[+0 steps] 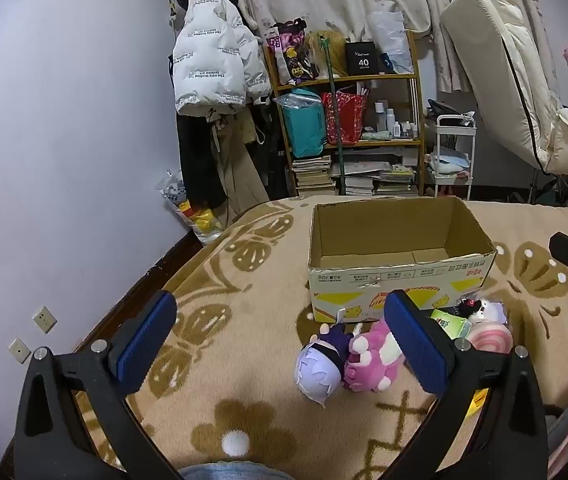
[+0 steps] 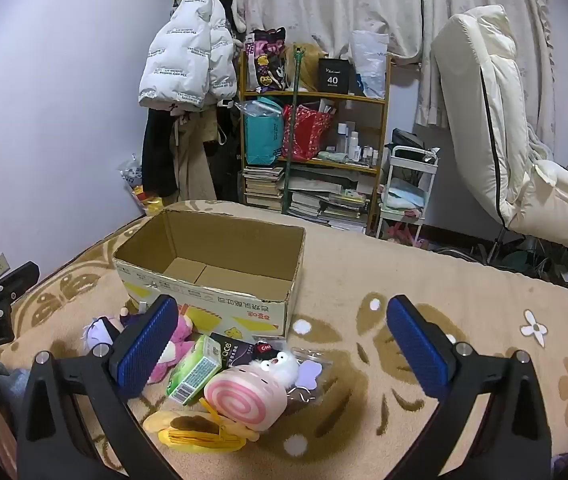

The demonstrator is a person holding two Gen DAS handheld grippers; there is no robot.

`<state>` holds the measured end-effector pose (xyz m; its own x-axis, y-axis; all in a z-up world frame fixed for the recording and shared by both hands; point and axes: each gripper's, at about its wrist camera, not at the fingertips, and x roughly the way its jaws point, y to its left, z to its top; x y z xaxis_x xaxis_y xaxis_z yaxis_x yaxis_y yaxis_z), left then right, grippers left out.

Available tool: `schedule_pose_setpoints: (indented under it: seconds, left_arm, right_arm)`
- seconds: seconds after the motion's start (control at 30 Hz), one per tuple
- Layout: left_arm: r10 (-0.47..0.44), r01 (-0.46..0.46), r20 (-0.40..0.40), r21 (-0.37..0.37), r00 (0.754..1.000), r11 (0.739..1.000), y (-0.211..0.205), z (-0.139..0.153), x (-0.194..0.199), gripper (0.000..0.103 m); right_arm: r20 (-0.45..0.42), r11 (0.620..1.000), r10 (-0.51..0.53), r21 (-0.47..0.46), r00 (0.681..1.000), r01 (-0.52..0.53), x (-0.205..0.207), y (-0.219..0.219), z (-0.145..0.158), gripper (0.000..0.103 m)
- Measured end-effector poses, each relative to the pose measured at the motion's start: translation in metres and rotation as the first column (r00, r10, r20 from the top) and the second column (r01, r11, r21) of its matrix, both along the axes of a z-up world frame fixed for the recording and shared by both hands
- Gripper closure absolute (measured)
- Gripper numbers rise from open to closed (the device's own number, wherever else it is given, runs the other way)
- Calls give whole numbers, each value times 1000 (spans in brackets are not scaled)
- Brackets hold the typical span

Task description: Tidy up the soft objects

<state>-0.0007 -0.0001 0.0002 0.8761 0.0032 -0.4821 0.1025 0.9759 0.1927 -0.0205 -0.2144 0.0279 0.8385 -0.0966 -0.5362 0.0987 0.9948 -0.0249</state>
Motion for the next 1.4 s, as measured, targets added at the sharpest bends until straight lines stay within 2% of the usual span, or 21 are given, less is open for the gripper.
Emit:
schedule_pose_setpoints:
  seconds: [0.53, 0.6, 1.4]
  left_arm:
    - [5, -5, -9, -17, 1000, 1000, 7, 8, -13, 1]
    - [0, 0, -8, -1, 1000, 1000, 0, 0, 0, 1]
    - [-2, 2, -12, -1, 1000, 1000, -5, 0, 3, 1]
  right_arm:
    - [-2, 1000, 1, -1, 1000, -1, 1, 1, -1, 0]
    - [0, 1000, -1, 1, 1000, 1, 0, 0, -1, 0]
    - [-2, 1000, 0, 1, 1000, 0, 1, 0, -2, 0]
